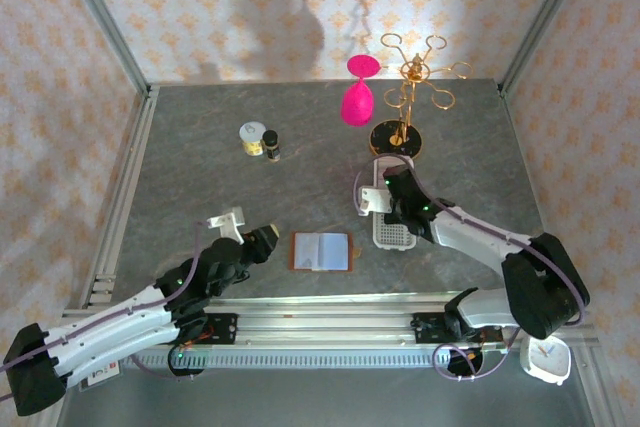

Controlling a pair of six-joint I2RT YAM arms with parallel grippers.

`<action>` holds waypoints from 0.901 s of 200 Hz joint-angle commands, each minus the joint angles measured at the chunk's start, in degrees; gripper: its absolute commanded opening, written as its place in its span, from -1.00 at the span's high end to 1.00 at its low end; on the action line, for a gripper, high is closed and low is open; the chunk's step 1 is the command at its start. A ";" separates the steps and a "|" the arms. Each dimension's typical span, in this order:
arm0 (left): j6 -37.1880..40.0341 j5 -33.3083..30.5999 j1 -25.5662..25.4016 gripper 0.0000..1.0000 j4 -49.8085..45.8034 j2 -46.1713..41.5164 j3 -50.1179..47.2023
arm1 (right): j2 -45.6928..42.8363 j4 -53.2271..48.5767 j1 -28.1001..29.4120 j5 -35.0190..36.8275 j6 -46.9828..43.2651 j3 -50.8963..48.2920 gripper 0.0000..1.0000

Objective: Put the credit cards into the card holder
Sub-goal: Pick up the credit card from the storage box.

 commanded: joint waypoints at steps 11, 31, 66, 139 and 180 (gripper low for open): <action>0.43 0.19 -0.45 0.23 0.80 0.09 0.27 | 1.29 3.70 -0.91 0.65 -0.33 1.36 -0.65; 0.40 0.59 -0.43 0.22 0.23 -0.04 0.52 | 1.87 3.13 -1.00 0.09 -0.07 1.92 -0.58; 0.15 0.63 -0.43 0.22 -0.42 -0.47 0.54 | 2.48 0.81 -0.94 -1.69 0.46 2.30 -0.63; -0.48 1.41 -0.43 0.23 -1.53 -1.36 0.62 | 5.36 -0.69 -1.00 -1.41 1.07 3.81 -0.66; -0.79 1.43 -0.43 0.23 -1.68 -1.67 0.44 | 5.69 -1.92 -0.95 -2.01 1.08 4.19 -0.76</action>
